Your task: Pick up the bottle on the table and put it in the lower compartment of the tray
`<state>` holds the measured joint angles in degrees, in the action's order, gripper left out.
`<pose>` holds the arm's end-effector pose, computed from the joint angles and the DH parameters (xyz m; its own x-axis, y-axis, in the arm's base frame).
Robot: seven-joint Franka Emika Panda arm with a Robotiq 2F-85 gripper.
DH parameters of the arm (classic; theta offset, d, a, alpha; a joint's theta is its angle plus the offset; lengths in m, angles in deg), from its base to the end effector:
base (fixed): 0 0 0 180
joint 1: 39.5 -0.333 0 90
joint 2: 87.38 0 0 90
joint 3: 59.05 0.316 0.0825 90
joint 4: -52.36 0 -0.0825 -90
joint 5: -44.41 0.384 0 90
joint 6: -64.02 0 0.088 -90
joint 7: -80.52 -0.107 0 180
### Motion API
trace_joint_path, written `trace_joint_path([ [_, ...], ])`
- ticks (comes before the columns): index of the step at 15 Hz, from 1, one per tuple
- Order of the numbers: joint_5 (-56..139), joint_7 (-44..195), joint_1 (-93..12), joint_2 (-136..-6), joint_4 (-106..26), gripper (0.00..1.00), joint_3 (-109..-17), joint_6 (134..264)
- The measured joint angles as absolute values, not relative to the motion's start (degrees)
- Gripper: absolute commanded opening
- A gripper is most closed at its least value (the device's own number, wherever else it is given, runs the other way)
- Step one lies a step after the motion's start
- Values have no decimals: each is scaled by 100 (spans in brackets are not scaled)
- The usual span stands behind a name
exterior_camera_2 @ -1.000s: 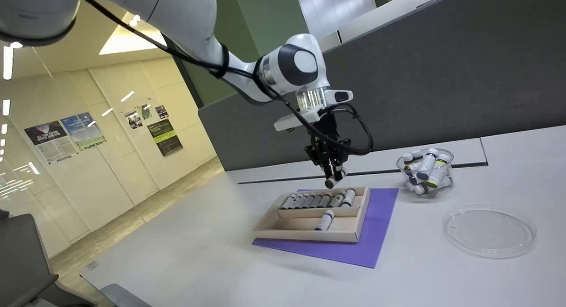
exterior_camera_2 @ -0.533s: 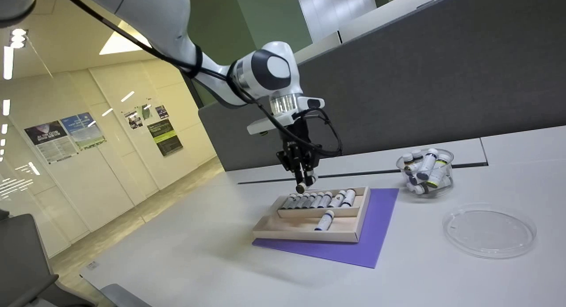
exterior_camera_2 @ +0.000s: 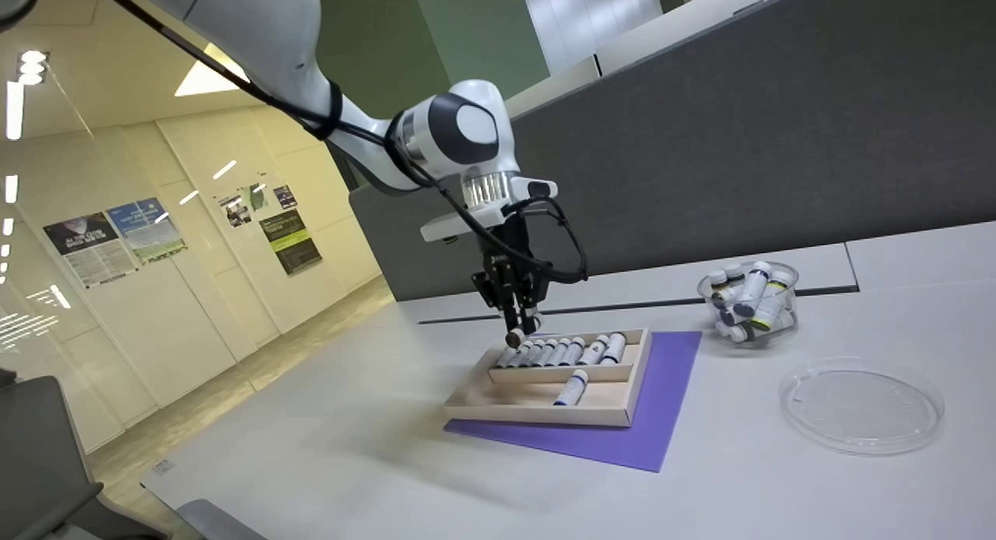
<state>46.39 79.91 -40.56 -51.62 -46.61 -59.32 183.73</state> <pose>0.6397 0.0107 0.2034 0.9656 -0.0143 -0.2595 -0.0199 -0.9996 -0.0190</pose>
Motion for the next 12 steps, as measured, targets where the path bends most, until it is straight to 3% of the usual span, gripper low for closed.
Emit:
trace_joint_path([
  [3, 4639, 7991, -4057, -5162, -4661, 20, -5932, 18374],
  [4, 4639, 7991, -4056, -5162, -4661, 5, -5932, 18374],
  [12, 4642, 8033, -4113, -4862, -4634, 5, -5850, 18231],
])
